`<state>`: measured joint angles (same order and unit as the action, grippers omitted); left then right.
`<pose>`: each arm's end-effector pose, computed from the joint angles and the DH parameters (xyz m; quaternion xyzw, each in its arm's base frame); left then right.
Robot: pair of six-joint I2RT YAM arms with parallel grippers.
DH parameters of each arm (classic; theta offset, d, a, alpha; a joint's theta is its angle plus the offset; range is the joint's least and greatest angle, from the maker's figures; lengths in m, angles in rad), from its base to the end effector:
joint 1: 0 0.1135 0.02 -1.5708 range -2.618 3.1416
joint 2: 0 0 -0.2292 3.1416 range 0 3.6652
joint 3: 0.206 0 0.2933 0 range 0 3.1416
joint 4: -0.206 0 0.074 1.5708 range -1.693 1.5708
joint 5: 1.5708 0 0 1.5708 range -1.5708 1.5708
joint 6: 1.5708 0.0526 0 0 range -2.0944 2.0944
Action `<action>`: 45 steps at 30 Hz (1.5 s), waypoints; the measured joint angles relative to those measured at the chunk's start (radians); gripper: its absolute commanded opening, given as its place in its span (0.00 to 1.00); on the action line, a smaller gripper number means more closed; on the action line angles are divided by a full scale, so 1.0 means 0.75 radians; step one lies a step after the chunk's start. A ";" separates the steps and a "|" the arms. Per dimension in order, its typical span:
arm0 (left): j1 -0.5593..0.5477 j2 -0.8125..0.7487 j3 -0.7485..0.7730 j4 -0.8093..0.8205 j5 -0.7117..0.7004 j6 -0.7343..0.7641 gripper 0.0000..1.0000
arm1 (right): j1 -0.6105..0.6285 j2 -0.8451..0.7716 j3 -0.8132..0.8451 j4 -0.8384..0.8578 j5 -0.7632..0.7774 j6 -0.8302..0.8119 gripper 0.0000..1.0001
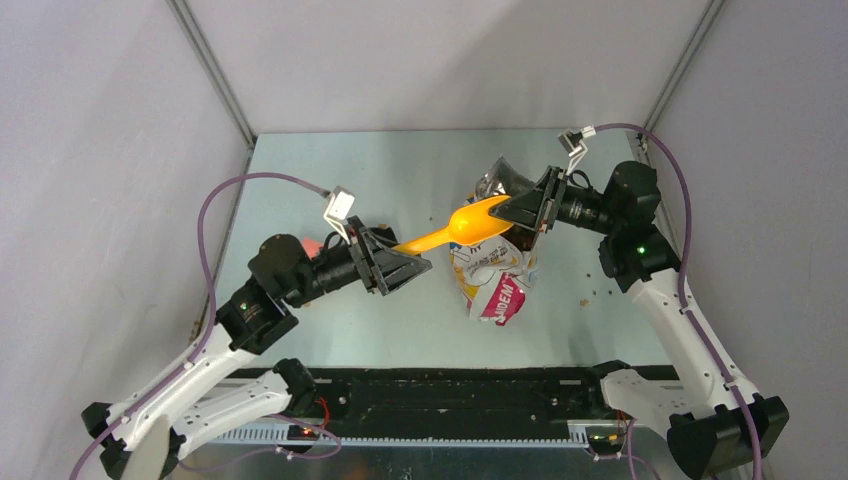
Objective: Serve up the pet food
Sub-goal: Adjust the spatula.
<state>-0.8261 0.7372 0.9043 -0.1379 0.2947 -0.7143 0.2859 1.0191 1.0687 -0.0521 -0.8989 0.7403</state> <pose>0.1567 -0.1925 0.3781 0.1437 0.6822 -0.5675 0.4381 0.2670 0.1214 0.3826 -0.1553 0.6904 0.5802 0.4032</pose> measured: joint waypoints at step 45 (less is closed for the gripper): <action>0.028 -0.084 -0.236 0.295 -0.208 -0.200 0.00 | -0.042 -0.013 0.012 -0.140 0.090 -0.127 0.91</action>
<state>-0.8051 0.6743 0.7273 0.0834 0.1387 -0.8646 0.2543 1.0092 1.0775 -0.1574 -0.8314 0.6453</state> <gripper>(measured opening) 0.319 0.870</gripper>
